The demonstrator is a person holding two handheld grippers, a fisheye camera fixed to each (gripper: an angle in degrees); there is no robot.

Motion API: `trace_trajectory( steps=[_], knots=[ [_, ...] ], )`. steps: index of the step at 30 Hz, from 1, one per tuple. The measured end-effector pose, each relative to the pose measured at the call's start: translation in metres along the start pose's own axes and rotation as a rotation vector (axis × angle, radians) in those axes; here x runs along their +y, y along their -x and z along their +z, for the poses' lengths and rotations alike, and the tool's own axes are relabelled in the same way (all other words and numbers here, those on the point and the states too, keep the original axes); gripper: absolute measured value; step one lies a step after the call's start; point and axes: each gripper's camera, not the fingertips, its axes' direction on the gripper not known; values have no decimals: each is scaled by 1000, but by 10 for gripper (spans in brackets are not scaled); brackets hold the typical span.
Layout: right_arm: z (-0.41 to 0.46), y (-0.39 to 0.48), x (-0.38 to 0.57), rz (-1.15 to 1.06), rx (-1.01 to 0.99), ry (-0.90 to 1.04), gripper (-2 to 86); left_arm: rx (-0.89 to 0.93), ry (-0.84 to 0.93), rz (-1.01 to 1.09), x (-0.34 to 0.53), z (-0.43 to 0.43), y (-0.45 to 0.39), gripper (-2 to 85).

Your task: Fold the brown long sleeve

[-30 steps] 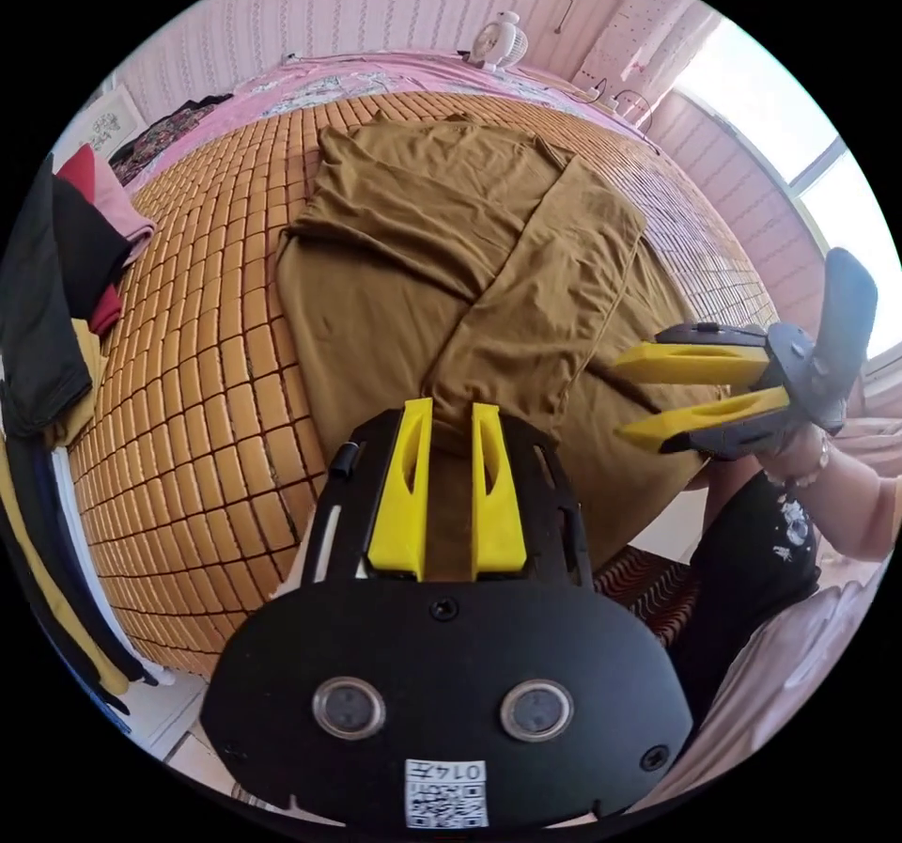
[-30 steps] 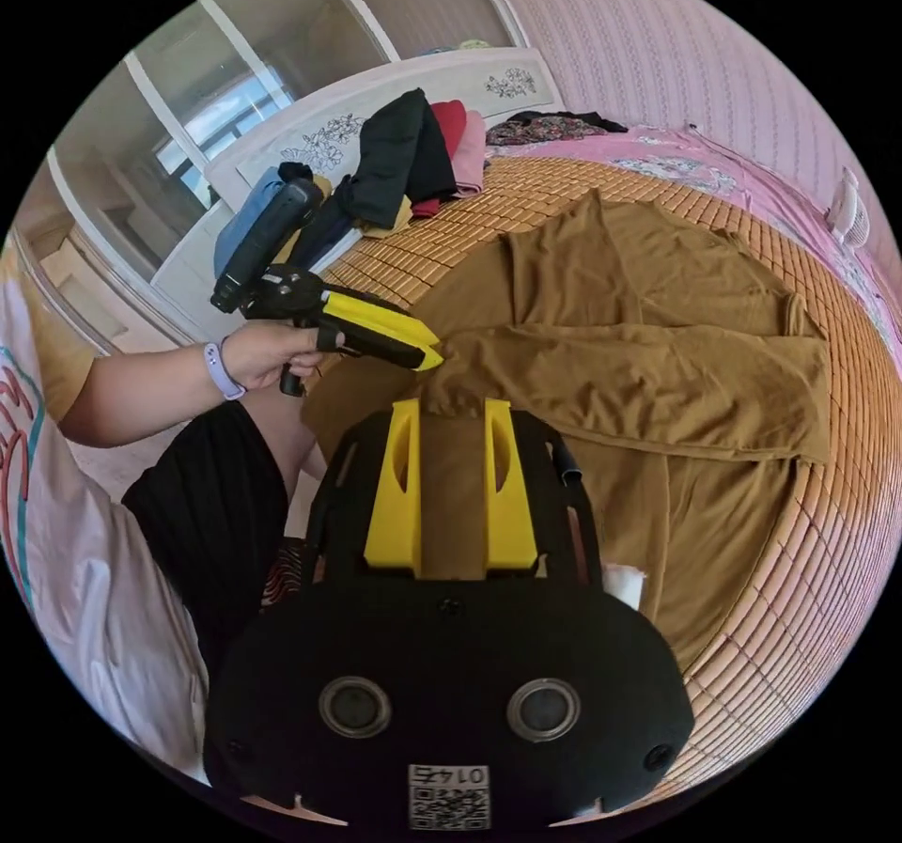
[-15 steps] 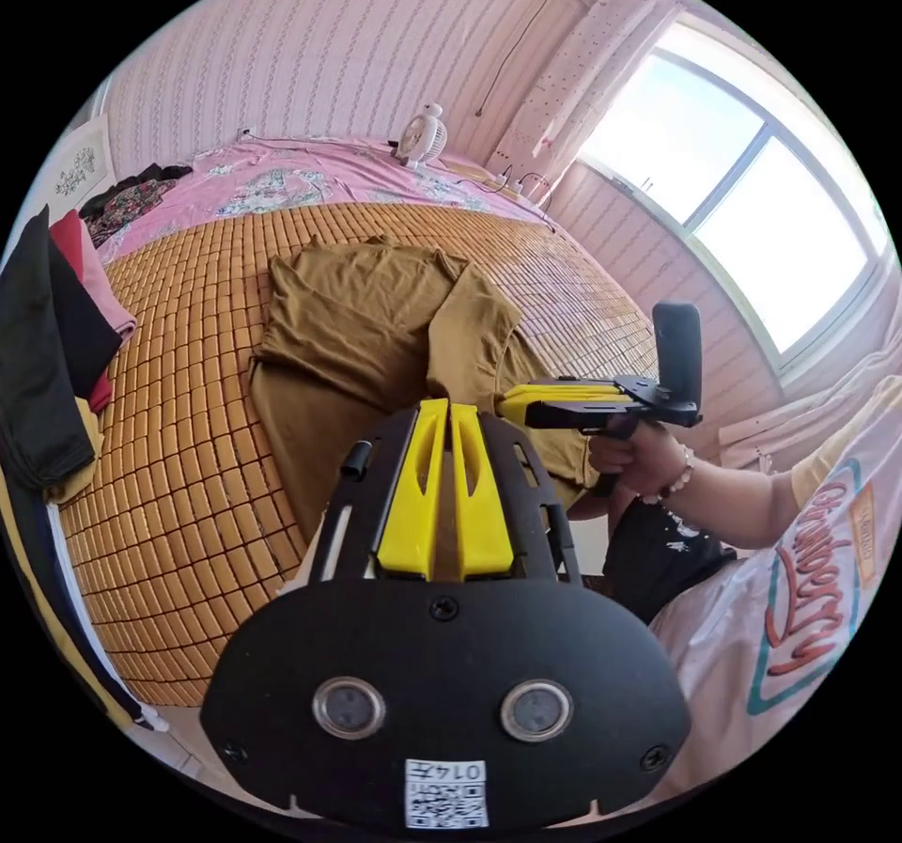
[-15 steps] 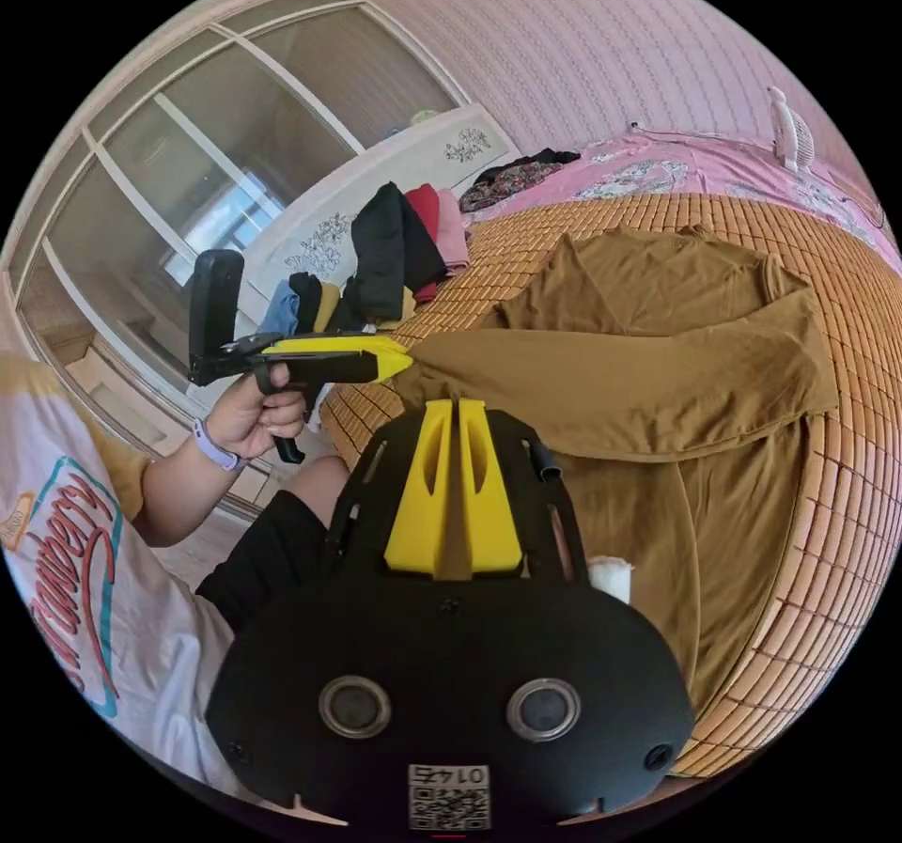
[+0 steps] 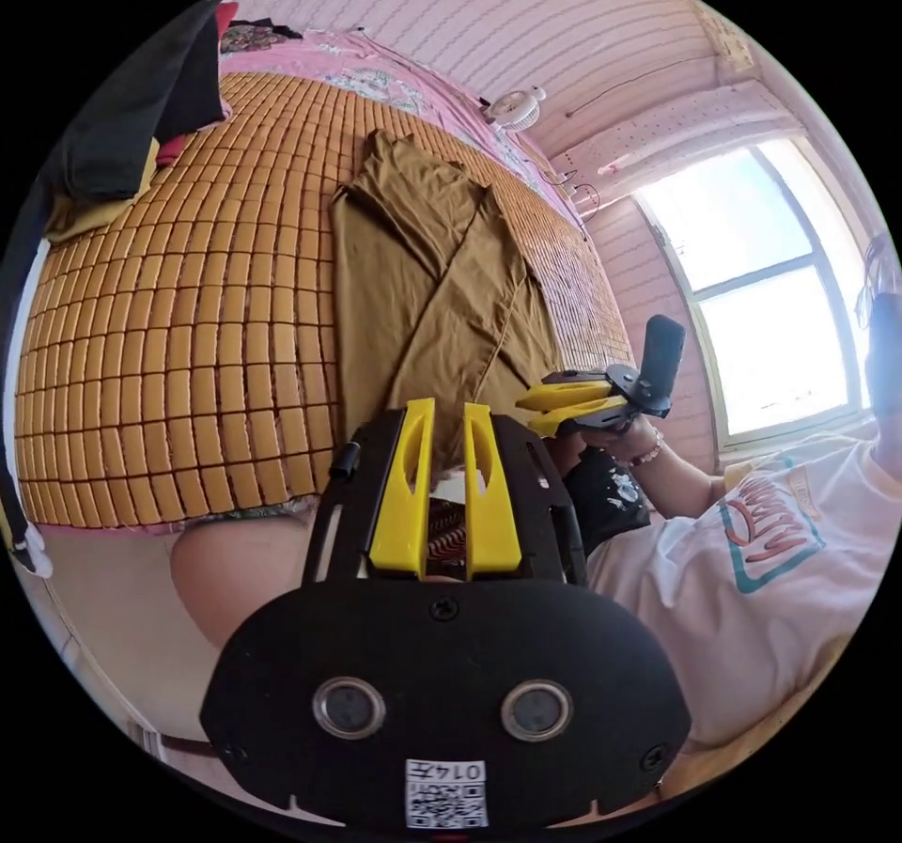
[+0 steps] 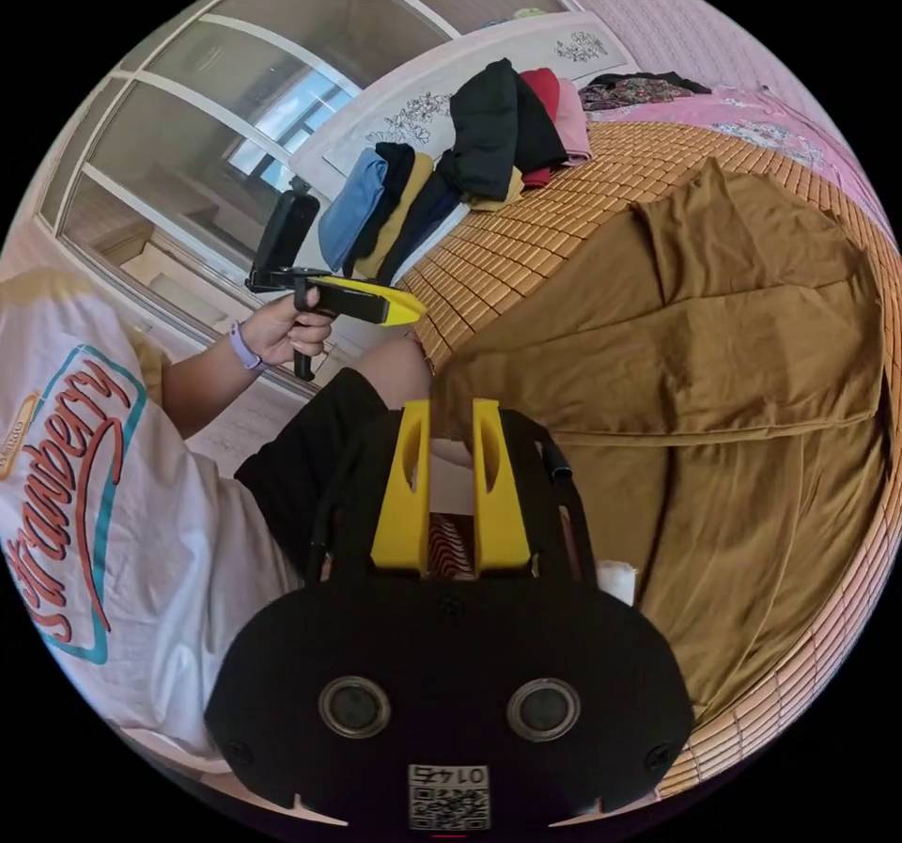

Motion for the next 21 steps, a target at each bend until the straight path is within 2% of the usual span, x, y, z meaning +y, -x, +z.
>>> trace_trajectory(
  steps=[5, 10, 13, 16, 18, 21],
  knots=[
    [-28, -31, 2, 62, 132, -61, 69, -42, -42, 15, -26, -3, 15, 52],
    [-83, -95, -34, 112, 506, -199, 71, -211, -136, 185, -103, 2, 14, 63],
    [-106, -143, -69, 182, 631, -254, 83, -250, -178, 219, -165, 15, 24, 72],
    [-114, -190, -110, 239, 736, -246, 98, -247, -210, 192, -223, 32, 37, 79],
    [-114, -216, -134, 274, 759, -234, 105, -225, -224, 164, -252, 44, 43, 88],
    [-108, -256, -169, 338, 768, -207, 91, -287, -191, 187, -292, 72, 40, 100]
  ],
)
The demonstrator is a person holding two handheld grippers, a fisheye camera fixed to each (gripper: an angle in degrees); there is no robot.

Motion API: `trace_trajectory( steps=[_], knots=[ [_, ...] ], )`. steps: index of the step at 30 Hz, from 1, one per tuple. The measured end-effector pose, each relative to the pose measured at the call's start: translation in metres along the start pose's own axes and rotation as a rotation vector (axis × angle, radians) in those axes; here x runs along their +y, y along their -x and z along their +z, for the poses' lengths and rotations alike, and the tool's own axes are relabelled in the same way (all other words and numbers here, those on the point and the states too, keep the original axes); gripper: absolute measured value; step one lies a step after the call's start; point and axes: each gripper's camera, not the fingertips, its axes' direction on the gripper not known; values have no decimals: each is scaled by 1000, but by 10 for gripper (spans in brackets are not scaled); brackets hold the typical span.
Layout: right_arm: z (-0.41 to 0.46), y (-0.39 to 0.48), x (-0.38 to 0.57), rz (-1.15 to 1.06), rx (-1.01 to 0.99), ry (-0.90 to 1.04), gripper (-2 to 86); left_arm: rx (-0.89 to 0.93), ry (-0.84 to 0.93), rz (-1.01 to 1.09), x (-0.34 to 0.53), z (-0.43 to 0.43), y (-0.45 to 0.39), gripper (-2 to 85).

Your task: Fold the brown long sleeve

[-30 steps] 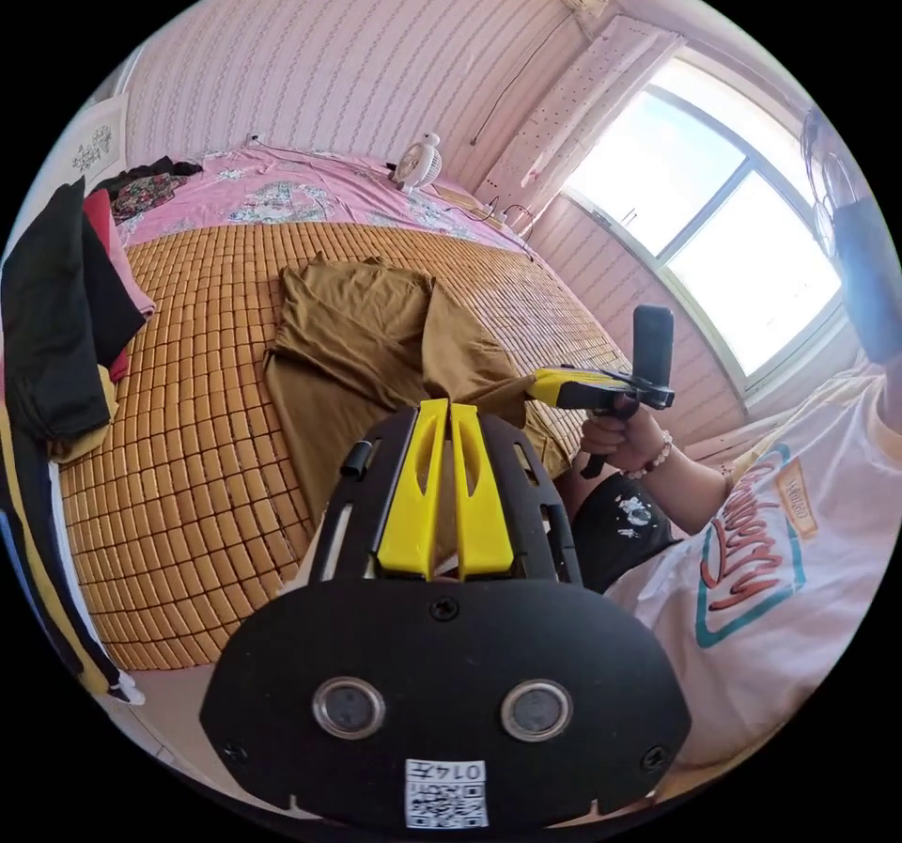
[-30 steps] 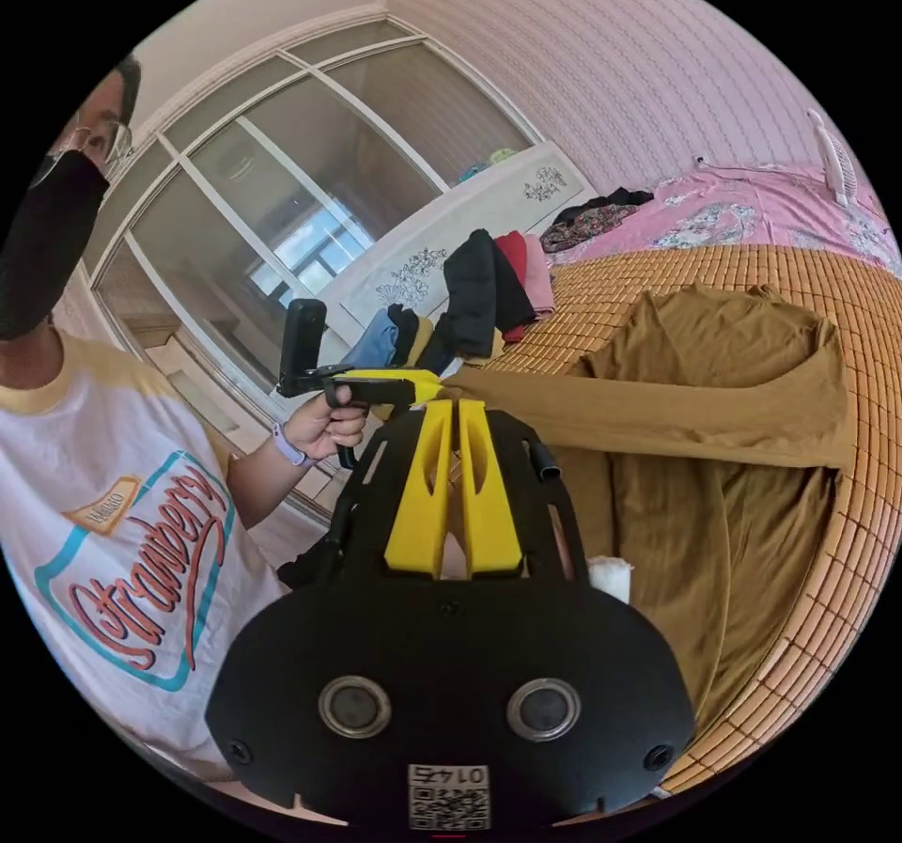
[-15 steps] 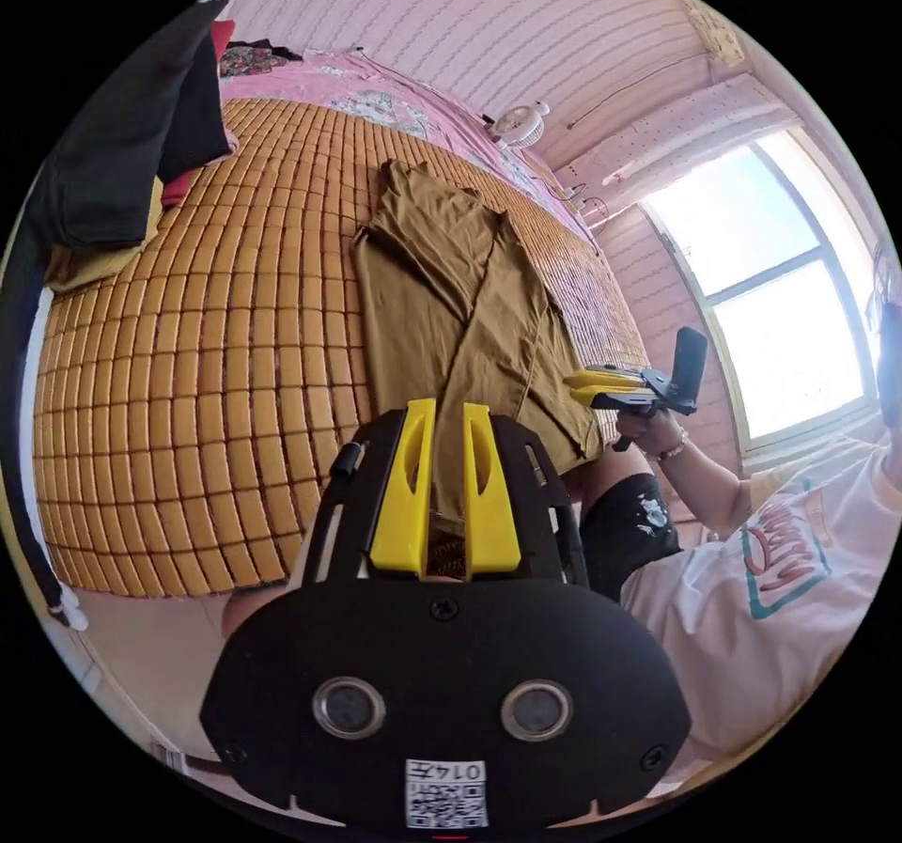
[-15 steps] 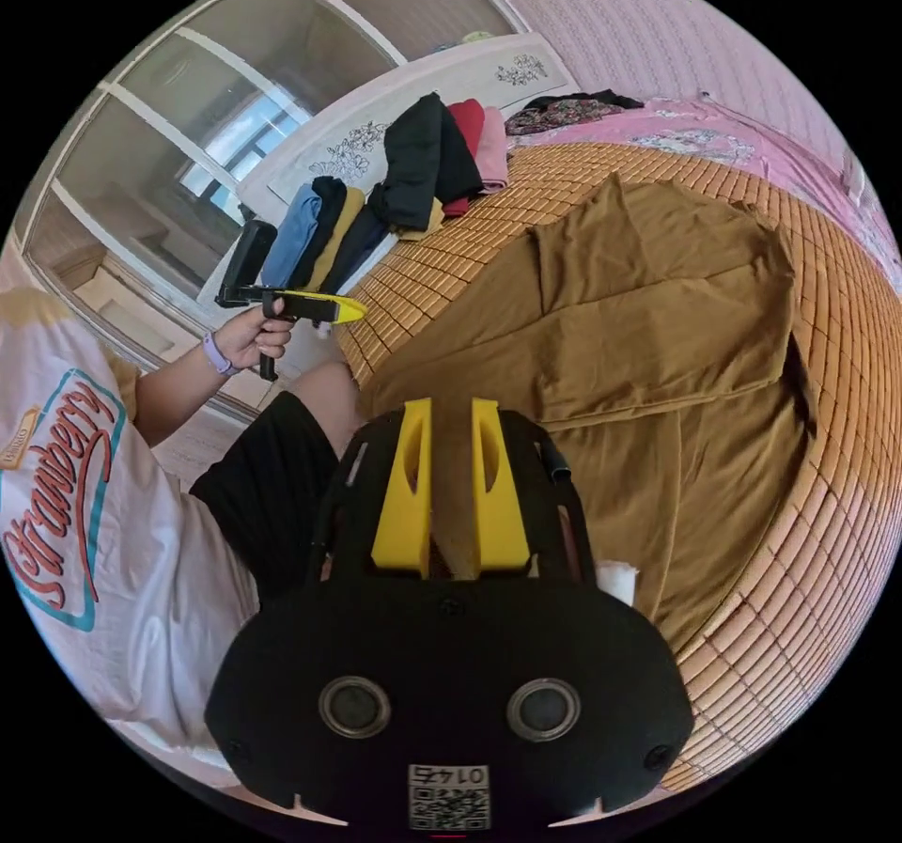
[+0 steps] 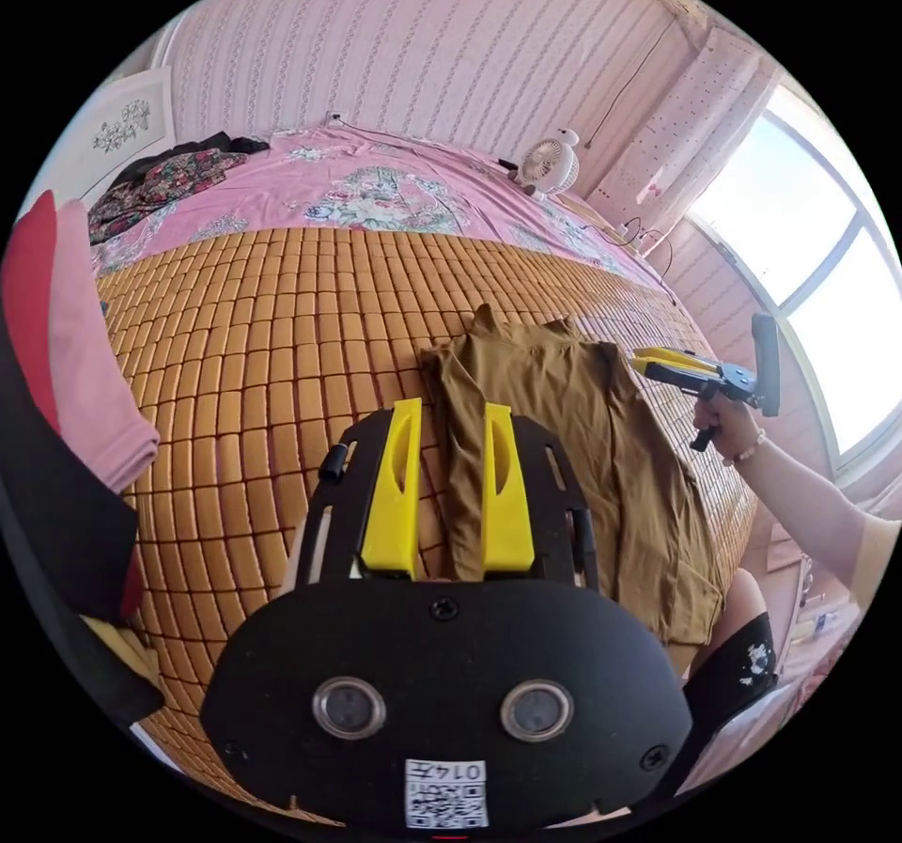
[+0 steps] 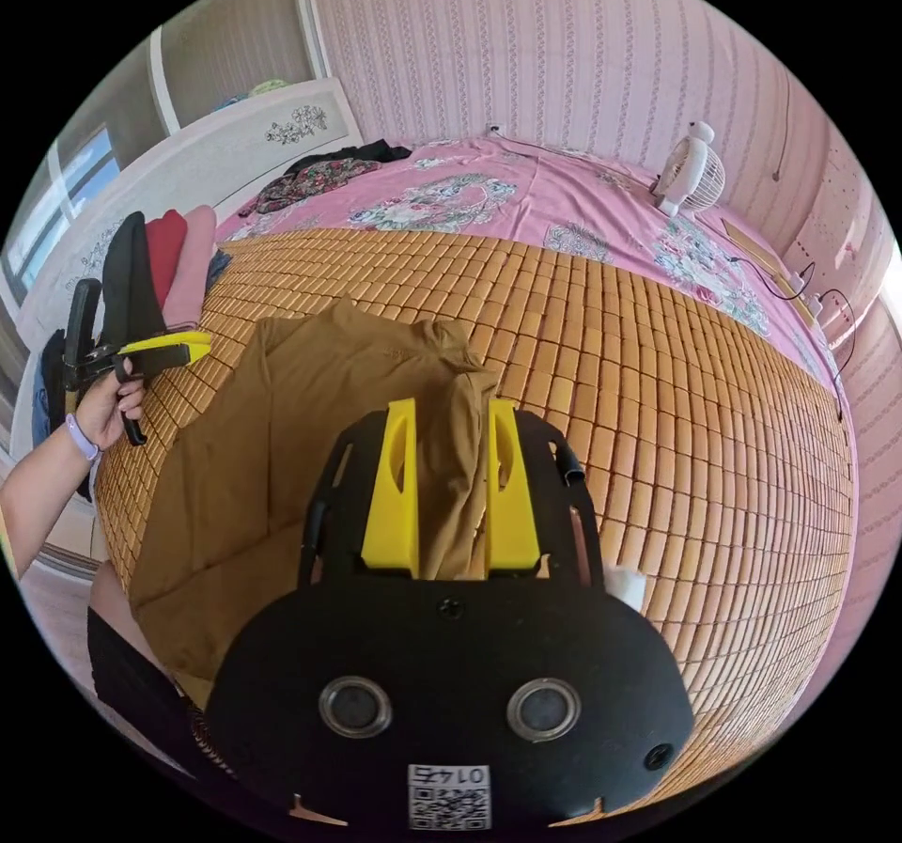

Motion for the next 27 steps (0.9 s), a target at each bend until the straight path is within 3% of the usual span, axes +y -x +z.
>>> trace_trajectory(
  steps=[3, 6, 16, 19, 23, 27],
  knots=[
    [32, -16, -24, 32, -14, 113, 21, -48, 116, 15, -22, 38, -5, 90],
    [24, -37, -36, 83, -58, 55, 0, -55, 207, 8, -36, 60, -4, 24],
    [-87, -57, -36, 53, -161, -157, -4, -16, -76, 159, -56, -8, -42, -7],
    [-140, -38, 10, -62, -238, -243, 0, 23, -136, 279, -20, -50, -58, -5],
    [-177, -9, 107, -172, -318, -212, 16, 252, -103, 264, 87, -91, -59, 10],
    [-156, 5, 216, -48, -286, 92, 53, 241, 84, 91, 183, -89, -48, 23]
  ],
)
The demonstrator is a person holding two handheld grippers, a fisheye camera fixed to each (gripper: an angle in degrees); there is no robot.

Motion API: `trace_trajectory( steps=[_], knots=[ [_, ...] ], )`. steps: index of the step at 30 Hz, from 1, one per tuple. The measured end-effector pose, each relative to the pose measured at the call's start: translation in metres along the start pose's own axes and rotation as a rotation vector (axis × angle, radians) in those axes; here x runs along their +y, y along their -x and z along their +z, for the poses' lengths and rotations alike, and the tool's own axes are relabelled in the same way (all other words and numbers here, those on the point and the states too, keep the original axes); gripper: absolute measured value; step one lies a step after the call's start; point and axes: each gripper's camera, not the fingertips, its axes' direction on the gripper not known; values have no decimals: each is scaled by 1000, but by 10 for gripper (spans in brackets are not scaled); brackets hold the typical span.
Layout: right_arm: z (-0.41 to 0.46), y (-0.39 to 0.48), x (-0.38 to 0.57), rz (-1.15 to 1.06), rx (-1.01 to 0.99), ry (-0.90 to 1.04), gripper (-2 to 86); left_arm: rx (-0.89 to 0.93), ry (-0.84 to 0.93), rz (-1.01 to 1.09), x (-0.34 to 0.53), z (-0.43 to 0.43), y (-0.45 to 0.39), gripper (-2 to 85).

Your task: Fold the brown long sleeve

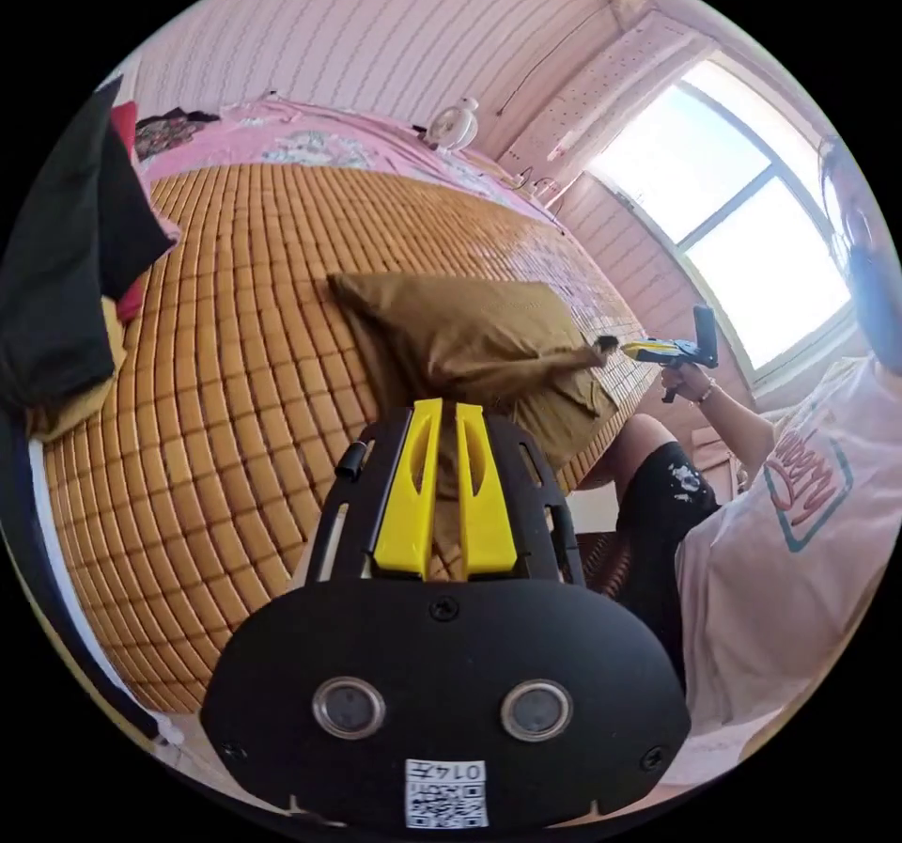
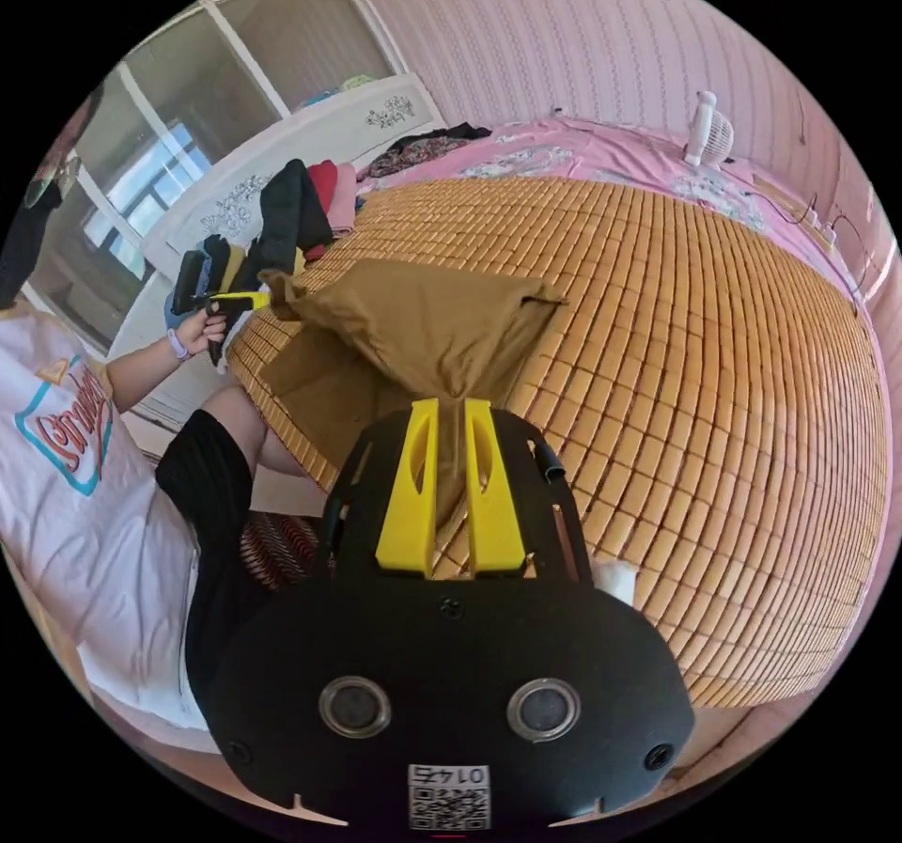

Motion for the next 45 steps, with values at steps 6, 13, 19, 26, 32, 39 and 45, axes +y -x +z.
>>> trace_trajectory(
  steps=[6, 13, 19, 26, 32, 39, 45],
  knots=[
    [21, 23, 18, 65, -72, 59, 67, -66, 53, -102, 51, 9, -26, 24],
    [73, 83, -58, -138, -71, 70, 66, 6, 79, 69, -6, 90, -91, 28],
    [116, 126, -107, -271, 69, 117, 29, -58, 97, 136, -30, 160, -126, -7],
    [182, 119, -212, -314, 163, 278, -1, -151, 232, 299, -18, 202, -149, -10],
    [207, 121, -259, -455, 163, 554, -4, -149, 196, 318, -9, 213, -151, -10],
    [222, 95, -303, -404, 157, 657, -5, -157, 200, 362, -3, 224, -154, -10],
    [211, 73, -302, -368, 218, 539, -4, -128, 243, 379, -6, 234, -150, -9]
  ],
)
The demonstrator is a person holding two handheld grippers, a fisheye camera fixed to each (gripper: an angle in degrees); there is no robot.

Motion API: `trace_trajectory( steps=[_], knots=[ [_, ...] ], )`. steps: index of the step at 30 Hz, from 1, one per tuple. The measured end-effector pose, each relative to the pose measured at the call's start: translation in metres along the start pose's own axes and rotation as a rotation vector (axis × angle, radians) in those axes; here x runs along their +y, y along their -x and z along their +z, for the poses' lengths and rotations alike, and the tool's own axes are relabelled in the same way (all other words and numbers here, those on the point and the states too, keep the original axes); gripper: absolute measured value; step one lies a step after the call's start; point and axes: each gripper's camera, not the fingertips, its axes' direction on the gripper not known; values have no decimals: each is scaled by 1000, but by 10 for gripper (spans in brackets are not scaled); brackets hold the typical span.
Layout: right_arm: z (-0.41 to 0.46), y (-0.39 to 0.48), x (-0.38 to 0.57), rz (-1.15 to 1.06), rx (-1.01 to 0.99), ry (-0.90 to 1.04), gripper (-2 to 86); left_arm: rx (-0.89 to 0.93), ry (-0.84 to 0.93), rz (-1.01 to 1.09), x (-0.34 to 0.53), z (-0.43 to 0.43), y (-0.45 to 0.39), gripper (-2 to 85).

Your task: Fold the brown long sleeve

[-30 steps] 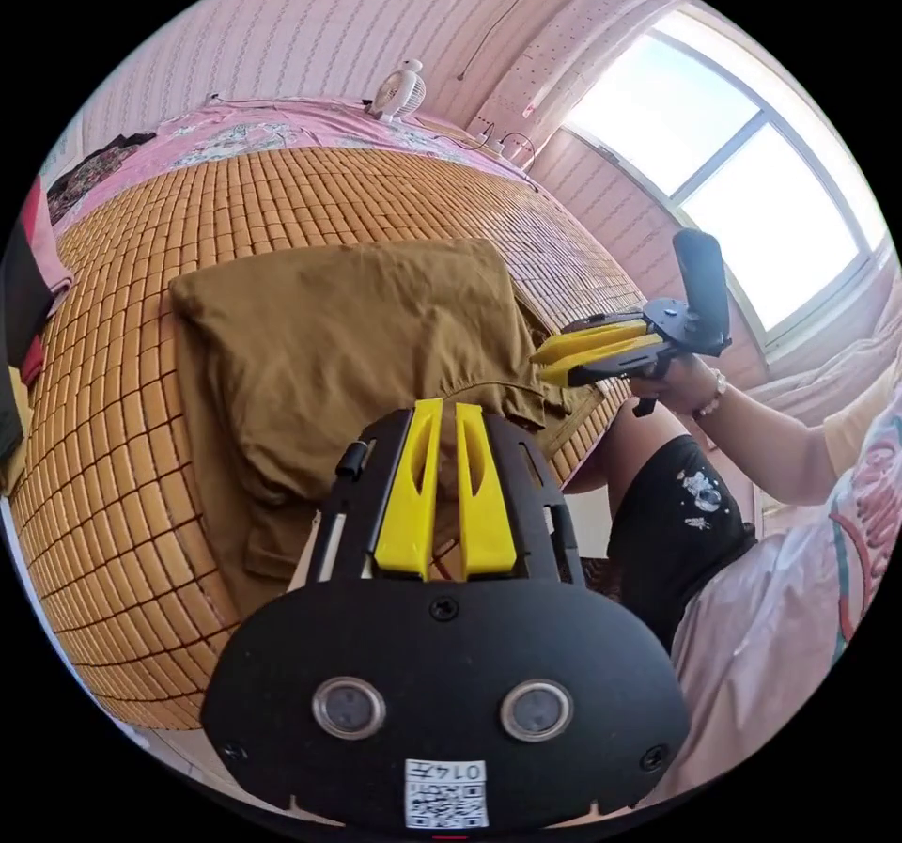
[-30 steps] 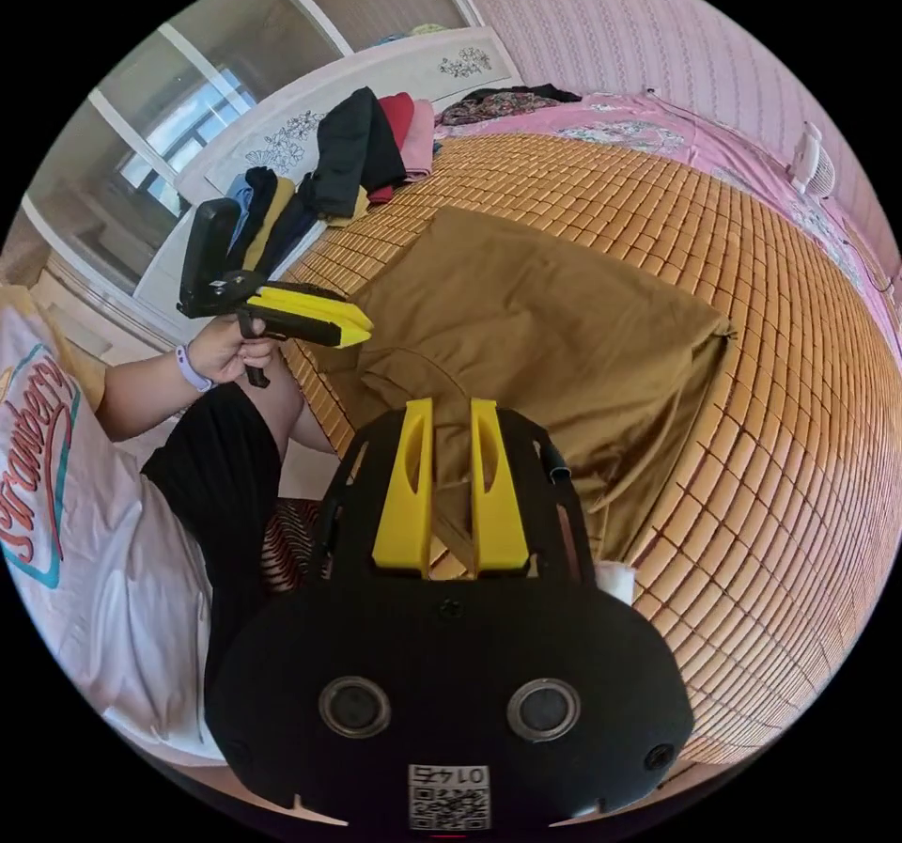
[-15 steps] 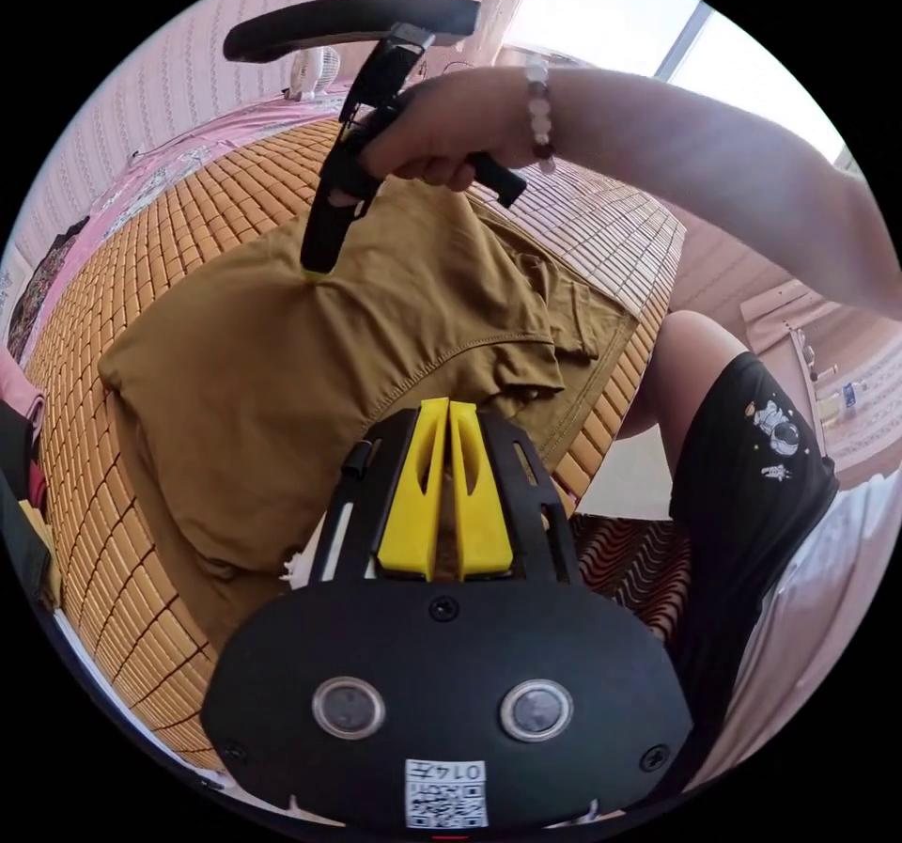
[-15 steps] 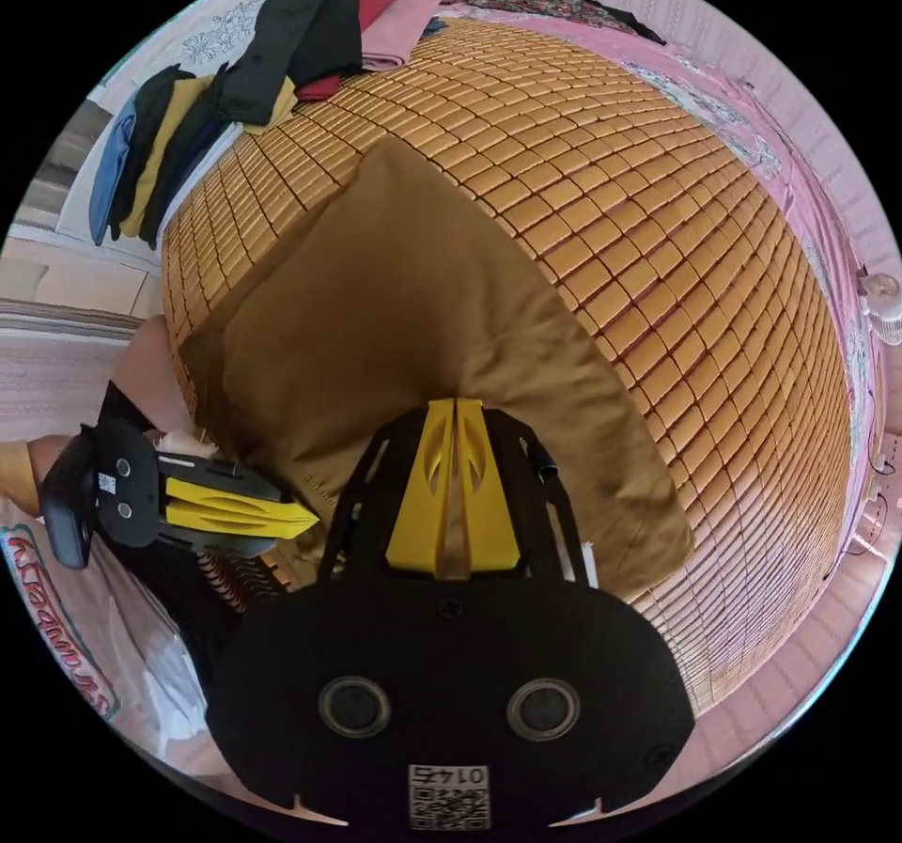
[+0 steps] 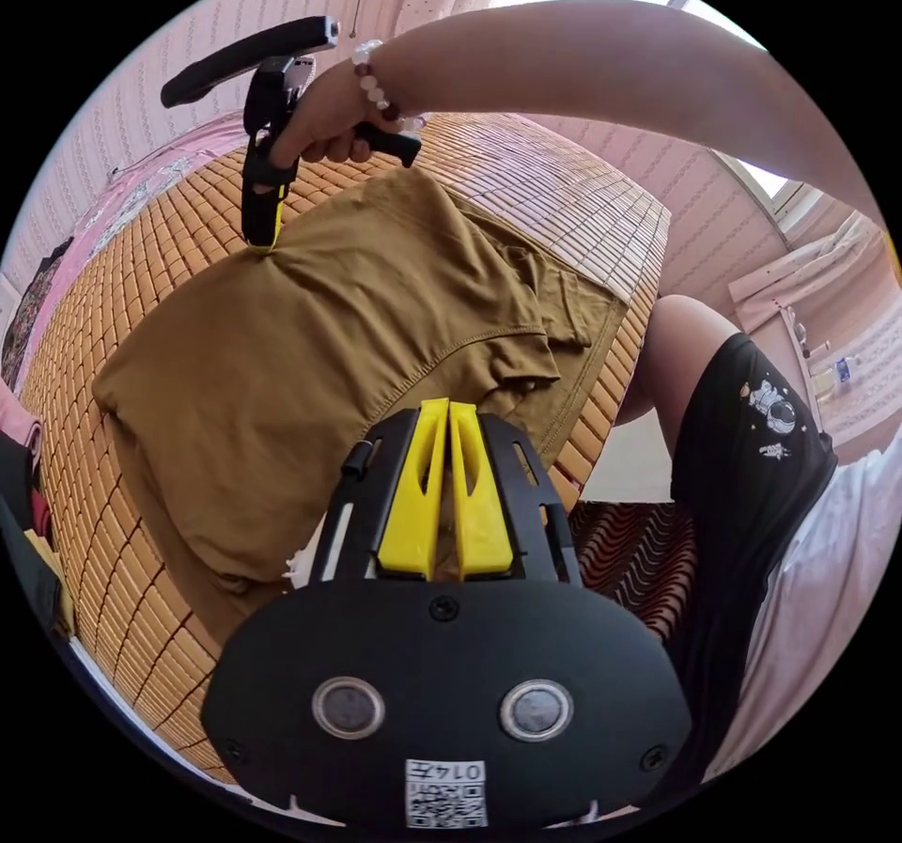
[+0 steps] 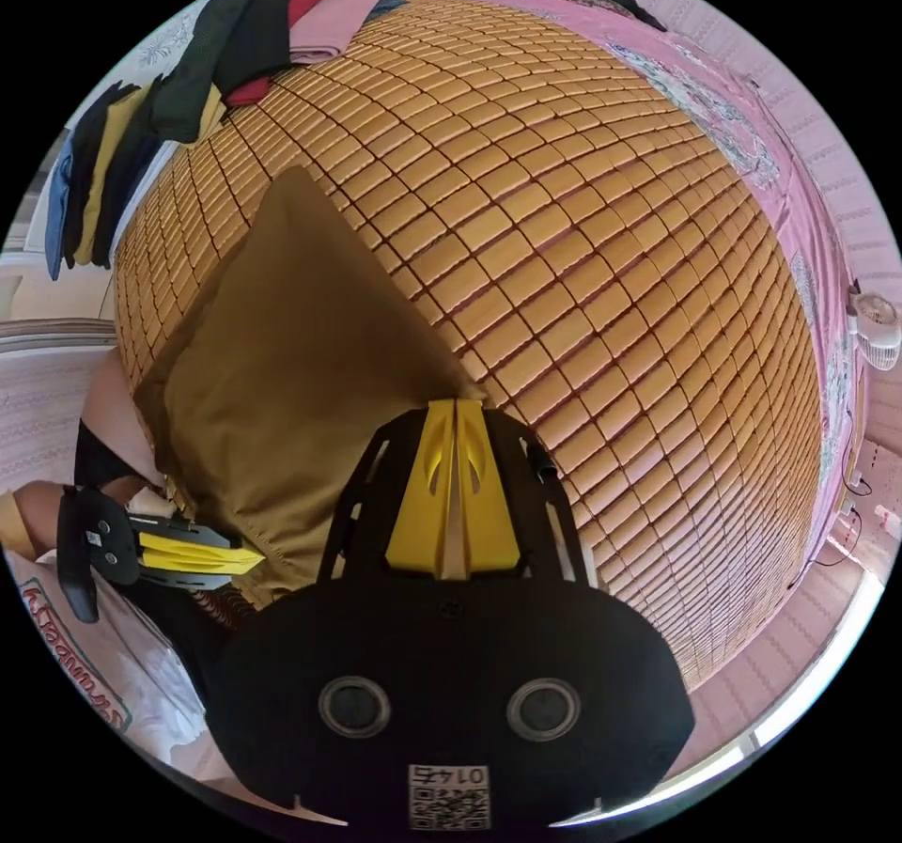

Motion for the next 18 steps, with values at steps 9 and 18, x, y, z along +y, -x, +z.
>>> trace_trajectory(
  steps=[9, 18],
  knots=[
    [-13, -17, 239, 335, -123, -236, 15, 75, -274, 25, 6, -24, -11, 95],
    [12, -4, 421, 666, -377, -318, 81, 164, -315, 160, -23, 14, -53, 189]
  ],
)
